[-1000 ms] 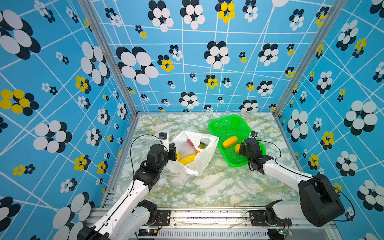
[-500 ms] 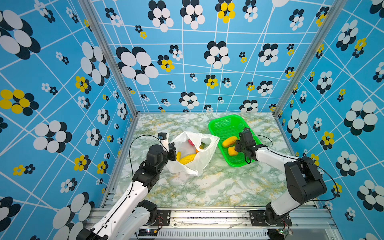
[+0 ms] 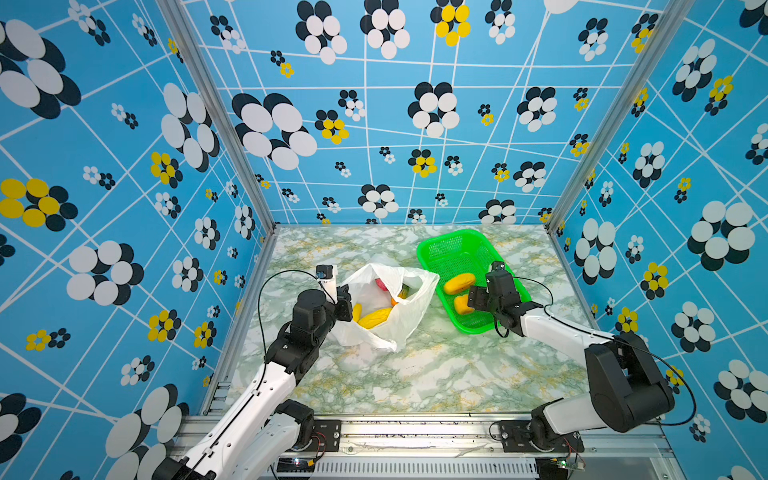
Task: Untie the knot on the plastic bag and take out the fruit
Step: 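Lower the green pepper into the basket and open the right gripper, then move the open right gripper back into the bag mouth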
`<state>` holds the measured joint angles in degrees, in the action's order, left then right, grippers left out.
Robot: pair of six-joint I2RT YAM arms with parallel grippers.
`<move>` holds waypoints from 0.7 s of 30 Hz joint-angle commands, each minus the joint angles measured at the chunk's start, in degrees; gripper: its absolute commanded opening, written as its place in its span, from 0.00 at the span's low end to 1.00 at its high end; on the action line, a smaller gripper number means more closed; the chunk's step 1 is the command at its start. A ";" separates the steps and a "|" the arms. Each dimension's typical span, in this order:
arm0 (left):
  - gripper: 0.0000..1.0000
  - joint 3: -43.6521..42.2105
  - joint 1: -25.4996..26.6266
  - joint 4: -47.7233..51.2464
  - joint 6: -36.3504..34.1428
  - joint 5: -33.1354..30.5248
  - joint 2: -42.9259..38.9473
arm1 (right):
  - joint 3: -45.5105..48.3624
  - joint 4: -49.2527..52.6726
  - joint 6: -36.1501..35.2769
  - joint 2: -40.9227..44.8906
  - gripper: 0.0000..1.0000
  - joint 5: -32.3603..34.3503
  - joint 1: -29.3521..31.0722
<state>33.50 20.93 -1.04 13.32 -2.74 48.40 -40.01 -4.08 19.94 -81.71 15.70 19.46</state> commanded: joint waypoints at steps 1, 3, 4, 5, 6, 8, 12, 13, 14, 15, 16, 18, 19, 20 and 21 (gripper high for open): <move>0.00 0.02 -0.04 0.33 -0.15 1.23 -0.50 | 4.55 -6.42 -0.52 5.01 0.91 -1.01 0.22; 0.00 0.01 -0.03 0.60 -0.06 1.33 -0.84 | 8.30 -9.56 -0.71 9.31 0.86 -0.59 0.82; 0.00 0.01 -0.02 0.69 -0.06 1.11 -1.02 | 10.05 -10.83 -1.41 11.89 0.85 -0.58 1.80; 0.00 -0.08 0.00 0.69 -0.05 0.95 -1.24 | 11.24 -11.04 -2.63 14.92 0.84 0.14 3.57; 0.00 -0.16 -0.06 0.62 -0.06 0.65 -1.38 | 11.96 -10.64 -4.01 17.55 0.83 1.66 5.52; 0.00 -0.23 -0.01 0.23 -0.05 0.61 -1.30 | 13.01 -10.02 -8.25 23.73 0.79 3.97 10.79; 0.00 0.15 0.00 0.68 -0.08 1.27 -0.99 | 14.85 -9.99 -11.55 34.10 0.62 2.30 18.48; 0.00 0.16 -0.01 0.84 -0.10 1.27 -1.11 | 15.18 -10.52 -11.68 35.61 0.59 1.09 19.90; 0.00 0.16 0.00 0.97 -0.06 1.16 -1.28 | 15.35 -11.12 -11.93 36.66 0.56 -0.87 21.15; 0.00 0.12 -0.01 0.90 -0.05 1.06 -1.45 | 15.19 -11.47 -12.40 36.95 0.53 -2.59 22.81; 0.00 -0.01 -0.01 0.73 -0.05 0.85 -1.47 | 14.91 -11.72 -12.96 36.70 0.52 -3.31 24.54; 0.00 -0.07 -0.01 0.45 -0.06 0.84 -1.30 | 14.29 -12.91 -14.78 34.69 0.50 -3.82 28.82; 0.00 -0.03 0.03 0.48 -0.09 1.05 -1.08 | 14.11 -13.98 -15.46 33.22 0.50 -3.87 30.38; 0.00 0.15 0.00 0.52 -0.07 1.44 -0.95 | 14.00 -15.58 -15.85 31.30 0.50 -4.08 31.94; 0.00 0.21 0.06 0.63 0.00 1.82 -0.86 | 13.78 -17.13 -15.84 29.38 0.50 -4.20 32.84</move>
<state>33.50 20.93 -0.58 13.47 -2.11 47.77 -26.02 -17.50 6.87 -48.60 13.45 49.74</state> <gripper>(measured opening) 0.041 0.498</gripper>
